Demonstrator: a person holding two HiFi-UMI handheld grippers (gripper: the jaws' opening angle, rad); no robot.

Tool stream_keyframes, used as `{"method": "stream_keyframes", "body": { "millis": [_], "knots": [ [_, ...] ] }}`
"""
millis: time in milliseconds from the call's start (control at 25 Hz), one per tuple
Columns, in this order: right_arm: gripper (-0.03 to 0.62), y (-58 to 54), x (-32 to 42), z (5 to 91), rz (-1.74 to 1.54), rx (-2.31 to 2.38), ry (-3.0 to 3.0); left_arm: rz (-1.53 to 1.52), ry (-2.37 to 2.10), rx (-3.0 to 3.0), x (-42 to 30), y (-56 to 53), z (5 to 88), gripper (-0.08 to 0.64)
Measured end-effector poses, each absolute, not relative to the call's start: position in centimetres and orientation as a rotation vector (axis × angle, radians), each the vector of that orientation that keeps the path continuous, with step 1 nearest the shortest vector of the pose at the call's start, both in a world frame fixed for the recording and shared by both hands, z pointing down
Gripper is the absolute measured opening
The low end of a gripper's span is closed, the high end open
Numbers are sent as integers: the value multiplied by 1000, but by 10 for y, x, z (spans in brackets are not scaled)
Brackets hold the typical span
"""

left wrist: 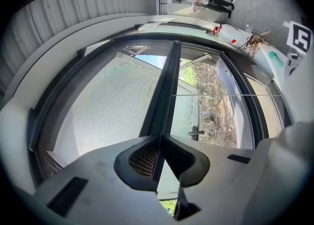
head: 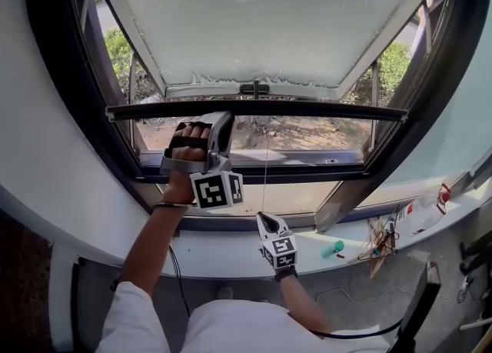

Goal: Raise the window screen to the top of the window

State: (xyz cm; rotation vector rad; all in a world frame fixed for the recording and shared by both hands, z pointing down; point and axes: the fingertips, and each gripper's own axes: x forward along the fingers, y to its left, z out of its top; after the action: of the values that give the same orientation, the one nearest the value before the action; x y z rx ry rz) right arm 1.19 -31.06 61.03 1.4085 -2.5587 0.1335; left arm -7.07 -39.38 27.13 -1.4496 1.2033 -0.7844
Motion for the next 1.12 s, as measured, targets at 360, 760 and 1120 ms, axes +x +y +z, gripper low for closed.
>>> {"method": "stream_keyframes", "body": {
  "millis": [360, 760, 1120],
  "knots": [
    [-9, -319, 14, 587, 307, 1462, -2618, -766, 1217, -1409, -72, -393, 244, 38],
    [-9, -317, 19, 549, 132, 1511, -2673, -727, 1256, -1363, -75, -393, 212, 38],
    [-9, -314, 18, 508, 102, 1521, -2765, -737, 1239, -1328, -75, -395, 174, 38]
  ]
}}
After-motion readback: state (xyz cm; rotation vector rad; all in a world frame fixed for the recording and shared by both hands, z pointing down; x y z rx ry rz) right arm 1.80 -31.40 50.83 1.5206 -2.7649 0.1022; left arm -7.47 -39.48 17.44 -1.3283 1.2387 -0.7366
